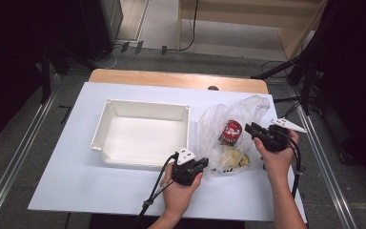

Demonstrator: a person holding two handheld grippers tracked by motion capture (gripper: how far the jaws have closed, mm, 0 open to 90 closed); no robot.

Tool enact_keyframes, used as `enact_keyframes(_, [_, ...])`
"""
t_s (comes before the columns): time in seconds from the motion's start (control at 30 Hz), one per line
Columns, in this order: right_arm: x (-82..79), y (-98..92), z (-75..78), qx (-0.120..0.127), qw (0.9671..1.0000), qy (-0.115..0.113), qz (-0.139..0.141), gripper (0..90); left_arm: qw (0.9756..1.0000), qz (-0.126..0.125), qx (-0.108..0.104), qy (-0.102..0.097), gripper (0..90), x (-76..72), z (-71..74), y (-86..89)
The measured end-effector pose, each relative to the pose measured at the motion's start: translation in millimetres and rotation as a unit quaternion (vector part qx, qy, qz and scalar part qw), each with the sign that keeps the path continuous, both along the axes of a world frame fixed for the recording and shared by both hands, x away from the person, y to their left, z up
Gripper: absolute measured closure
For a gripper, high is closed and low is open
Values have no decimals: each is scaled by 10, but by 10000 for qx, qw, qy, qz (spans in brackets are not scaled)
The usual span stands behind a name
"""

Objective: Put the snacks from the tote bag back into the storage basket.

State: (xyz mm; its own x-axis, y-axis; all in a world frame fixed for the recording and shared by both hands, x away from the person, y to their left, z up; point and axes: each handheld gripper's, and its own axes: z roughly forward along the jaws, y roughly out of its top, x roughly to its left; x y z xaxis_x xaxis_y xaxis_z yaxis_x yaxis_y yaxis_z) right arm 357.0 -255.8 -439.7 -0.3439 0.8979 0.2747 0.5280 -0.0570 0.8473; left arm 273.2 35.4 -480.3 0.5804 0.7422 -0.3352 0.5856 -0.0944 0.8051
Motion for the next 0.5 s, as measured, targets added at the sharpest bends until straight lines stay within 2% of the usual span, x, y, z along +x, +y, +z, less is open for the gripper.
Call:
enact_keyframes(0.17, [-163,121,-7,-102,9994,-135,288,527,10000,19,7,4,895,-1,1,-2])
enact_keyframes(0.23, [-215,169,-30,-116,9993,-154,306,475,10000,23,3,-14,896,-2,0,-3])
enact_keyframes(0.37, [-264,254,-102,-353,9989,-142,263,419,10000,16,0,-34,896,-3,0,-5])
enact_keyframes(0.5, [-279,319,-174,-410,9987,-113,274,392,10000,7,38,-46,896,-5,2,-6])
